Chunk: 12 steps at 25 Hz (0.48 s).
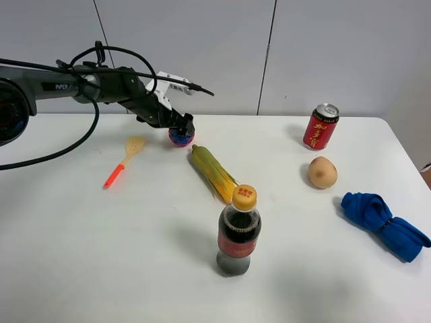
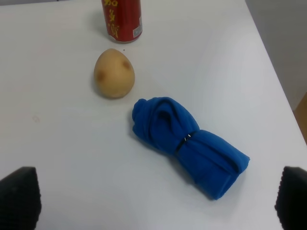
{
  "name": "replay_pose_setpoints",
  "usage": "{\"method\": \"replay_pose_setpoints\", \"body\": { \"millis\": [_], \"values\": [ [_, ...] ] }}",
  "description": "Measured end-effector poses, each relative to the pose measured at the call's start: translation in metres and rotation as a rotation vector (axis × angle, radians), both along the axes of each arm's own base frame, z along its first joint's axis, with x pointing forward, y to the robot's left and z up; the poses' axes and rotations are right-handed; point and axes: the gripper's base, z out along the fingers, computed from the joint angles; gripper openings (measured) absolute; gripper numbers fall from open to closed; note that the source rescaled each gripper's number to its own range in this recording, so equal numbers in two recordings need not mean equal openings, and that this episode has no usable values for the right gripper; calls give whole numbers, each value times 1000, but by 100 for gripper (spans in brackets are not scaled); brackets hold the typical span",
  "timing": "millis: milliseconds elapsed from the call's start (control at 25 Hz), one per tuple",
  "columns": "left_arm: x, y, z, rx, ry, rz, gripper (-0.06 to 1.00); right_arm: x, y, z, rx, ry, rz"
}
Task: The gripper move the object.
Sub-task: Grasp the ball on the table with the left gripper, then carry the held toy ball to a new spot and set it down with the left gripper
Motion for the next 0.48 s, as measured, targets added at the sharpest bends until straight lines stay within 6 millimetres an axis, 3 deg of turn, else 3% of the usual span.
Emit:
{"method": "replay_pose_setpoints", "body": {
  "millis": [80, 160, 200, 360, 480],
  "values": [
    [-1, 0, 0, -1, 8, -2, 100, 0, 0, 0, 0, 0, 0],
    [-1, -1, -1, -10, 21, 1, 89, 0, 0, 0, 0, 0, 0],
    [-2, -1, -1, -18, 31, 4, 78, 0, 0, 0, 0, 0, 0],
    [-5, -4, -1, -58, 73, 15, 4, 0, 0, 0, 0, 0, 0],
    [-5, -5, -1, -70, 86, 25, 1, 0, 0, 0, 0, 0, 0]
  ]
}}
